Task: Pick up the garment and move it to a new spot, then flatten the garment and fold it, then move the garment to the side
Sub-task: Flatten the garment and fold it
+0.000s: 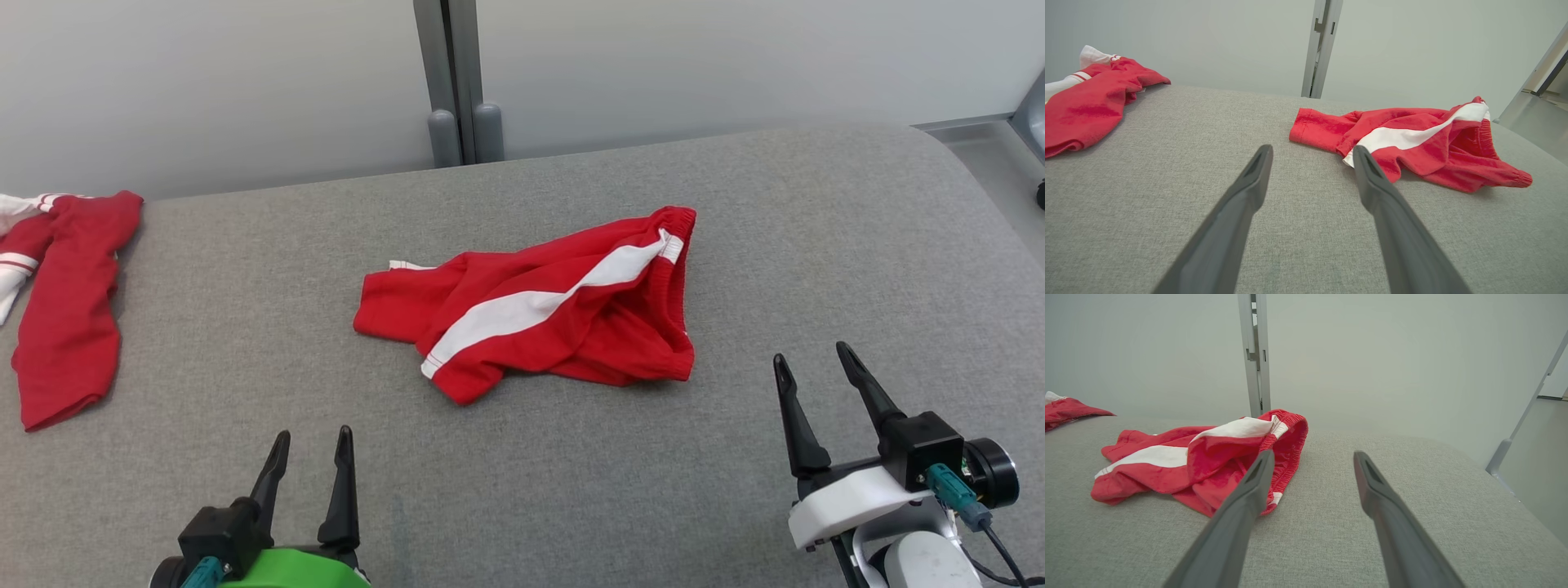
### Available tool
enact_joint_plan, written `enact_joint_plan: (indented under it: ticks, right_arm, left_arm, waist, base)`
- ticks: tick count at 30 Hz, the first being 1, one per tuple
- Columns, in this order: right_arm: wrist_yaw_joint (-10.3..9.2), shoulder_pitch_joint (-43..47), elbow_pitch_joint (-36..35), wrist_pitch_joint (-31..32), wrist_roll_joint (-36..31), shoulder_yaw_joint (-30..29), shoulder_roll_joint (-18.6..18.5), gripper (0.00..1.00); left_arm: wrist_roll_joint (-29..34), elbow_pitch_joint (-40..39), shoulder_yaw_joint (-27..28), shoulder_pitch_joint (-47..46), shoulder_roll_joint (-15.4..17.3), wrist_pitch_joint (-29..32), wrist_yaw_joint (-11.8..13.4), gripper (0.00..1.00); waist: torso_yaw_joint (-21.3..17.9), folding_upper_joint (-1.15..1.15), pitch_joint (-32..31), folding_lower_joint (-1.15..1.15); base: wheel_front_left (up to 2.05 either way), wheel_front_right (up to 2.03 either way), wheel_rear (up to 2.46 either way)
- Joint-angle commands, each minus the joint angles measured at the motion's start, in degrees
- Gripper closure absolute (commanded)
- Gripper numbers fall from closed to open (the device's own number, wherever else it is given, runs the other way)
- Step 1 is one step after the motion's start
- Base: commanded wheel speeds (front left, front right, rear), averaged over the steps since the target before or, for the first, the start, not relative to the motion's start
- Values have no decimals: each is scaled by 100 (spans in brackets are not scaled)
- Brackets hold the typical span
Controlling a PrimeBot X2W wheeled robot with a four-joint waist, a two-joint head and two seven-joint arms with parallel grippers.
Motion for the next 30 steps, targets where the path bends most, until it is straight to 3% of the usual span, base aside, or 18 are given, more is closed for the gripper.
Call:
enact_joint_plan:
  ticks: [1, 30]
  right_arm:
    - [-6, 60, 38, -11, 56, -11, -19, 0]
    - [-6, -234, 466, -12, 136, 76, -20, 0]
  left_arm:
    - [46, -21, 13, 3, 11, -3, -17, 0]
    - [81, -147, -33, -56, 3, -3, -17, 0]
  waist:
    - [7, 0, 0, 0]
    - [97, 0, 104, 0]
  base:
    - [0, 0, 0]
    - [0, 0, 0]
